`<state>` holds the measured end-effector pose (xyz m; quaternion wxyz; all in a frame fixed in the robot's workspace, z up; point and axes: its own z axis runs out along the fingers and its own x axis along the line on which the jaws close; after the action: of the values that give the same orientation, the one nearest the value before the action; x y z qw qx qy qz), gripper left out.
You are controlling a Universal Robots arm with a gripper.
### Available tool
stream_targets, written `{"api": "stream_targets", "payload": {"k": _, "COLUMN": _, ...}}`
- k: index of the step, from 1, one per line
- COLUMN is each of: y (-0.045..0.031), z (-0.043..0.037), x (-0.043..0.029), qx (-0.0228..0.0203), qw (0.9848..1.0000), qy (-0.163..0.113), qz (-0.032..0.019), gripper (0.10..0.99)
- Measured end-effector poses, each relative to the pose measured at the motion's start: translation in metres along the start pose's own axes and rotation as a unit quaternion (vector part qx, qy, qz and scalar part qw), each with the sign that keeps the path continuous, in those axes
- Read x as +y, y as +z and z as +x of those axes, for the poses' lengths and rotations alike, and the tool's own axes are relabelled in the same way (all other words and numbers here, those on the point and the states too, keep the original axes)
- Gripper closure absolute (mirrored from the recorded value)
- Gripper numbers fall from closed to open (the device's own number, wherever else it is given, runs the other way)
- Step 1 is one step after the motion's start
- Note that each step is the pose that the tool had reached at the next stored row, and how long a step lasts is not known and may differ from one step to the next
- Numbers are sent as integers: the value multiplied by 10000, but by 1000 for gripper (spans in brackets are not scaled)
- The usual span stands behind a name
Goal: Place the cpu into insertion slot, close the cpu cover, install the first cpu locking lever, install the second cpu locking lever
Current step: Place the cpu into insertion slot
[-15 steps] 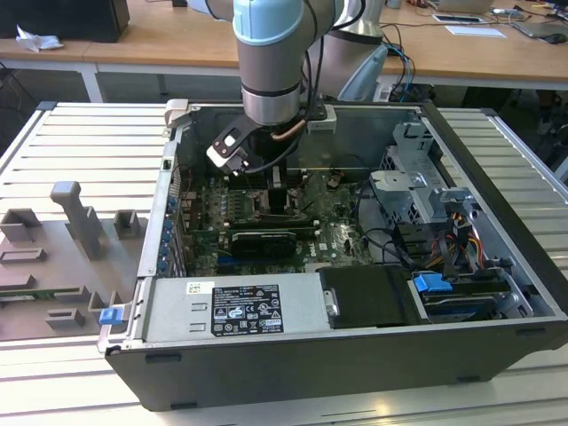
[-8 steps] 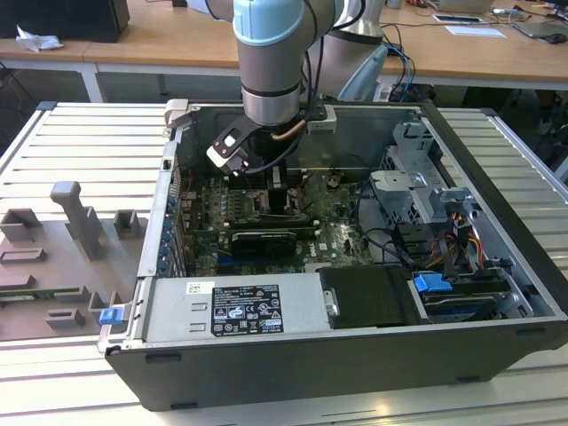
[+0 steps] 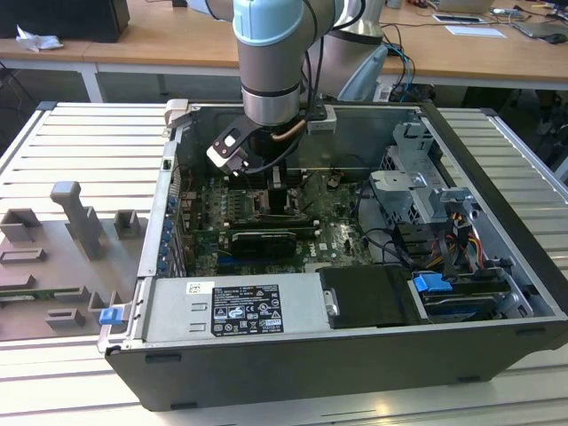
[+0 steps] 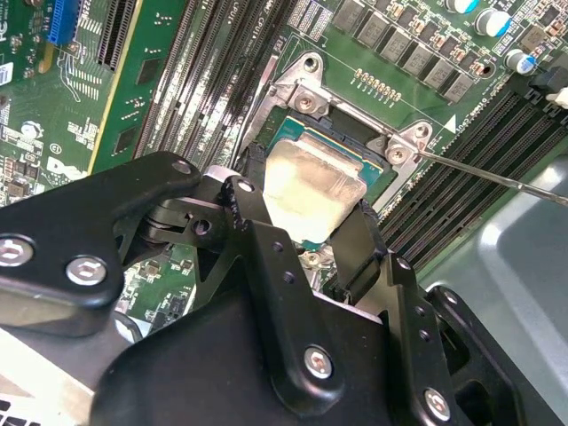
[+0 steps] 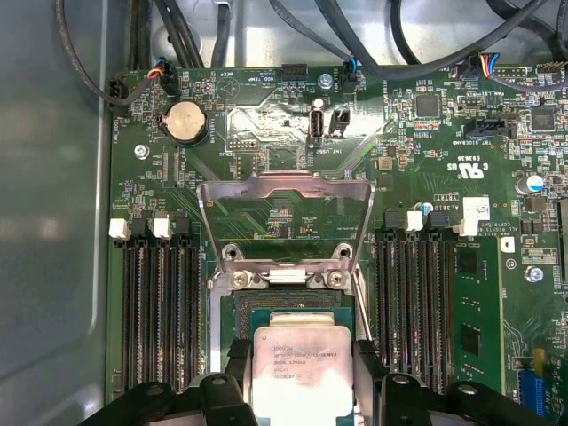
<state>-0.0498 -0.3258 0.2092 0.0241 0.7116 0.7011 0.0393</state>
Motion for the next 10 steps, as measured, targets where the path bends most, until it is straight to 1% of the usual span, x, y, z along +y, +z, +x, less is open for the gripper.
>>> {"api": "stream_targets", "payload": {"k": 10, "y": 2, "z": 0, "x": 0, "qx": 0, "qw": 10000, "qy": 0, "qz": 0, "gripper": 549}}
